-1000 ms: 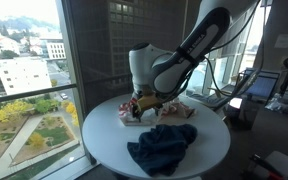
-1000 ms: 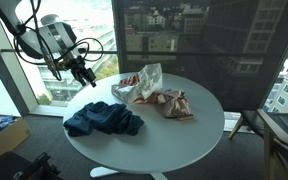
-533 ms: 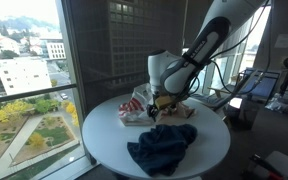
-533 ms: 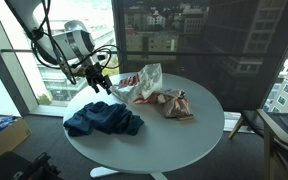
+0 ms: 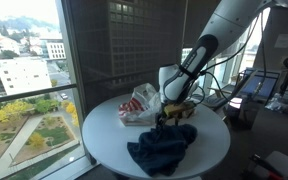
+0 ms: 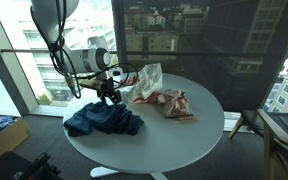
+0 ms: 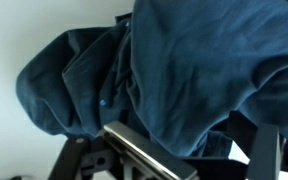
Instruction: Use the blue shirt to lift the duster, then move the blue shirt to the right
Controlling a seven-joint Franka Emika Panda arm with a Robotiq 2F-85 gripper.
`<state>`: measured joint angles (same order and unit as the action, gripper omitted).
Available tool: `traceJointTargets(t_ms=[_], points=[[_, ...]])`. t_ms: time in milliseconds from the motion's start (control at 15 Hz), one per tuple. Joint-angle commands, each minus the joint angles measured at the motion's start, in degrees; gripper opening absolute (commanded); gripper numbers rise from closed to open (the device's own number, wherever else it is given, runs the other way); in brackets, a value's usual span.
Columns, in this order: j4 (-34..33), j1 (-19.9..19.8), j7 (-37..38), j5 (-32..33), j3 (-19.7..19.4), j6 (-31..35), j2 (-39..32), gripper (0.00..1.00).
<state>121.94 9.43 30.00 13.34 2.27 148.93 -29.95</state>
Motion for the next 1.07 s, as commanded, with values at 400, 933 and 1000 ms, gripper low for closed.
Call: traceJointTargets(t_ms=[400, 933, 1000], points=[[-7.2, 0.7, -12.1, -8.1, -0.7, -3.2, -10.0, 0.68], [-5.0, 2.3, -9.0, -9.3, -1.6, -4.0, -5.0, 0.11], [-3.9, 3.1, -8.0, -8.8, -2.1, -3.4, -3.3, 0.09]])
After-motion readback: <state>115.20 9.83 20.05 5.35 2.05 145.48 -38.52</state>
